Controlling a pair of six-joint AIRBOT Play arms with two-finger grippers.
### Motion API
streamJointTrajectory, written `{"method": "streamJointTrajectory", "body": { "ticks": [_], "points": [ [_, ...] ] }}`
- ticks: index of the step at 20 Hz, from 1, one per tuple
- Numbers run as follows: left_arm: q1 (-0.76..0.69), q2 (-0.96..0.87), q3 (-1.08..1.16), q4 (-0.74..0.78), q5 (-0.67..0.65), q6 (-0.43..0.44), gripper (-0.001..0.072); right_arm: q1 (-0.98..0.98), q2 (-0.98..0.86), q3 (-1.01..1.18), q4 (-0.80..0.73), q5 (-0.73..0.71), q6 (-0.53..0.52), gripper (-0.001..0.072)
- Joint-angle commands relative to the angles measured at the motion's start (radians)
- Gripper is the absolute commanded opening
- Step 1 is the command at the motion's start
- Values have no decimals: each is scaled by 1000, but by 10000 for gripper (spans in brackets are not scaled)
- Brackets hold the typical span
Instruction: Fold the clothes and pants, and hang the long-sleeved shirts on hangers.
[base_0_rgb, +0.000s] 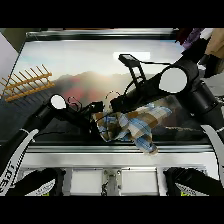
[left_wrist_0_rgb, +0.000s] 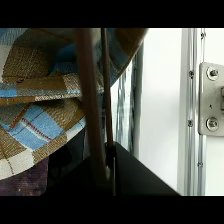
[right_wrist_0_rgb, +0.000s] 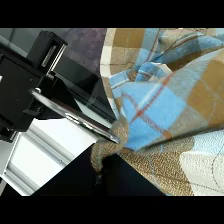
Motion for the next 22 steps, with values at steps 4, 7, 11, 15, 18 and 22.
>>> {"method": "streamJointTrajectory", "body": {
  "ticks": [4,7,11,15,18,22],
  "points": [
    [-1,0,1,-2,-1,1,10,11,-4,2,6,1,2,525],
    [-1,0,1,-2,-1,1,11,-18,12,4,6,64,1,517],
    [-1,0,1,-2,0,1,11,-117,55,13,13,164,-38,517],
    [-1,0,1,-2,0,1,10,-231,85,13,156,167,-158,517],
    [-1,0,1,-2,-1,1,10,-380,82,14,414,215,-471,517],
    [-1,0,1,-1,-1,1,11,-599,56,14,649,213,-661,516]
  ]
}}
